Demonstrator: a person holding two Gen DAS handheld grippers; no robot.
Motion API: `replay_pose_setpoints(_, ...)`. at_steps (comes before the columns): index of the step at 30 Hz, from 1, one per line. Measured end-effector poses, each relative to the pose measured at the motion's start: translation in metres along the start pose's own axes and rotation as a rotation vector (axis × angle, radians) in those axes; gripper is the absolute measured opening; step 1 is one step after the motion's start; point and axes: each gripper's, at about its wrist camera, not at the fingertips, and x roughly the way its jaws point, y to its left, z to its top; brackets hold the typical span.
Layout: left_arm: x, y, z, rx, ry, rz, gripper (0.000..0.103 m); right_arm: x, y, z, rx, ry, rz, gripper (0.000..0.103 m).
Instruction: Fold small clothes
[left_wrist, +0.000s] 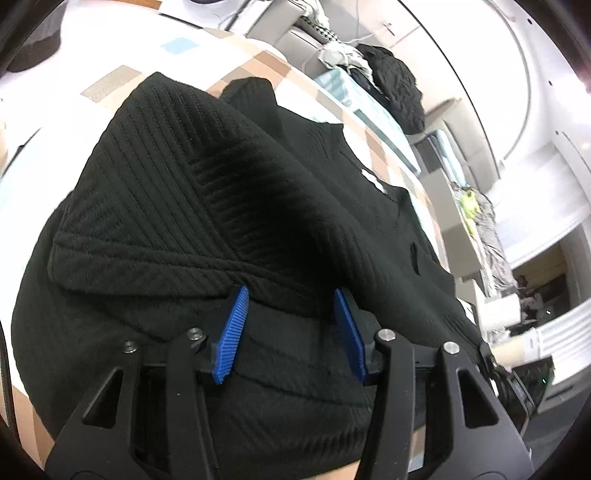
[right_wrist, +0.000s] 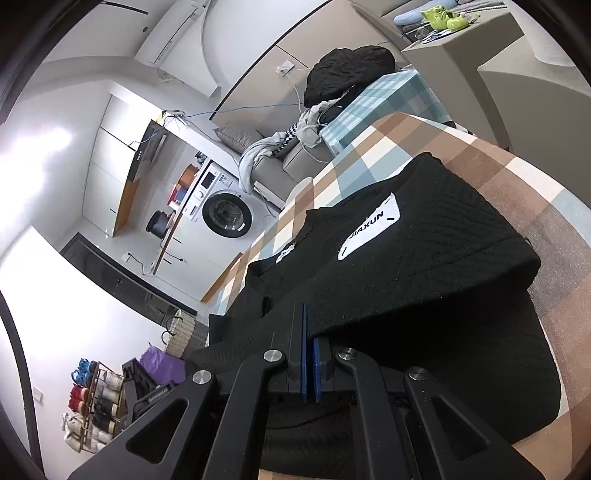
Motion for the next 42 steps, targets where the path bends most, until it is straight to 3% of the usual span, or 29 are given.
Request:
replay_pose_setpoints(2,0.004,-0.004,0.001,0.021,-0.011,0.048,0.025,0.000,0.000,0.000,0.002,0.000,0.001,0.003)
replay_pose_setpoints(4,0.006,-0.001,0.003,0.021,-0.017,0.082,0.002,0.001,-0.001,0.000,0.001,0.002,0.002,0.003)
replay_pose_setpoints(6,0.002,0.009,0.003,-0.014,-0.021,0.051,0.001,-0.002,0.000,0.001,0.004,-0.004,0.014,0.003)
replay_pose_setpoints(17,-0.057,0.049,-0.005,-0.072,-0.121,0.098,0.000,-0.002,-0.001,0.003,0.002,-0.003,0.026,0.003)
replay_pose_setpoints(23,-0.062,0.067,-0.003,-0.121,-0.089,0.085,0.000,-0.001,-0.003,0.003,0.007,0.008,0.020,0.003)
replay_pose_setpoints(24,-0.060,0.068,-0.001,-0.122,-0.084,0.075,0.000,-0.001,-0.003,0.003,0.006,0.009,0.019,0.003)
replay_pose_setpoints(26,-0.057,0.068,0.000,-0.122,-0.075,0.067,0.011,-0.001,-0.001,0.004,0.003,0.009,0.017,0.003)
replay_pose_setpoints(31,-0.057,0.060,-0.002,-0.074,-0.084,0.069,0.045,-0.001,-0.002,0.004,0.004,0.011,0.017,0.003)
replay_pose_setpoints(36,-0.060,0.054,-0.006,-0.068,-0.103,0.119,0.048,0.000,-0.002,0.004,0.004,0.013,0.013,0.003)
replay_pose_setpoints(42,-0.060,0.058,-0.006,-0.076,-0.131,0.105,0.048,0.003,-0.005,0.003,0.008,0.022,0.016,0.003)
